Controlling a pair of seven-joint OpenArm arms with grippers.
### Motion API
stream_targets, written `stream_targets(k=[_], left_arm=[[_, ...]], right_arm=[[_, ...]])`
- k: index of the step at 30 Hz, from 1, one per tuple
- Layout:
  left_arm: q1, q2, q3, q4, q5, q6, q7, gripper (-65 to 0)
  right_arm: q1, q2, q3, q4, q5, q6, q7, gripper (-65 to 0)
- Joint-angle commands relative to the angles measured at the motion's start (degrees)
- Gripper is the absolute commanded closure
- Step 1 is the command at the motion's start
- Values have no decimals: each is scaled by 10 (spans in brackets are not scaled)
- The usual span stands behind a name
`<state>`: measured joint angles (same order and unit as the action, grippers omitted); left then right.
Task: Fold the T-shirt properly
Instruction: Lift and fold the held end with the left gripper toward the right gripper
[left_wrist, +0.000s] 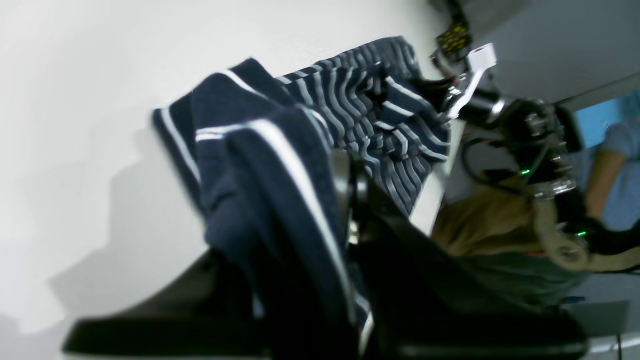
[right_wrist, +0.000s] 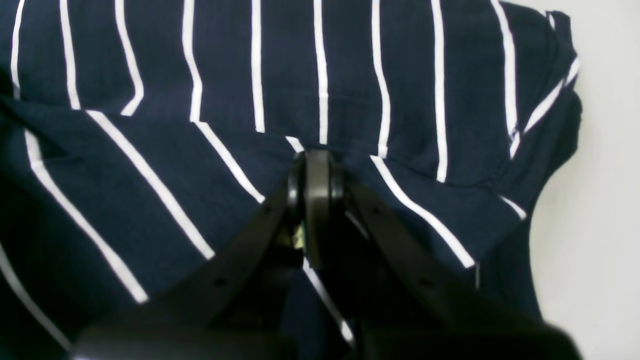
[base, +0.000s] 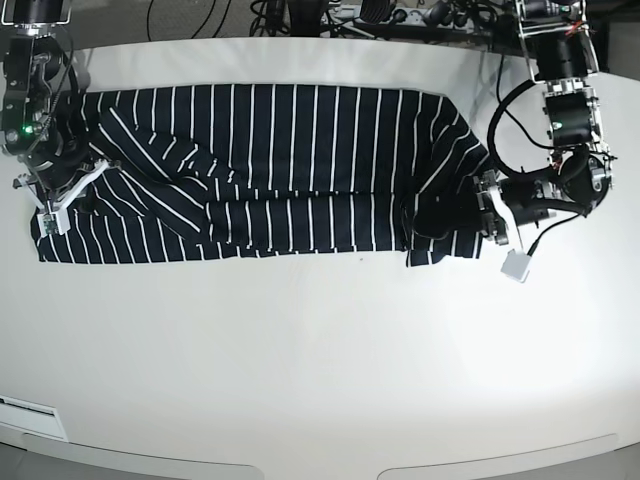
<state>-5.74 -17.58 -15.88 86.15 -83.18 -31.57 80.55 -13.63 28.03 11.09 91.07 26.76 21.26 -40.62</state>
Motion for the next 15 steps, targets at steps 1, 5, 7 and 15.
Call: stream_targets(k=[1, 5, 7, 15], left_arm=[[-11, 5, -4, 10, -18, 0, -6, 0], [-6, 42, -1, 10, -18, 0, -6, 0], [-5, 58, 5, 10, -18, -2, -6, 0], [-5, 133, 28, 10, -18, -39, -6, 0]], right_arm=[[-8, -1, -6, -4, 2, 19, -46, 0], [-8, -1, -6, -4, 2, 19, -46, 0], [-8, -1, -6, -4, 2, 18, -47, 0], [-8, -1, -6, -4, 2, 19, -55, 0]])
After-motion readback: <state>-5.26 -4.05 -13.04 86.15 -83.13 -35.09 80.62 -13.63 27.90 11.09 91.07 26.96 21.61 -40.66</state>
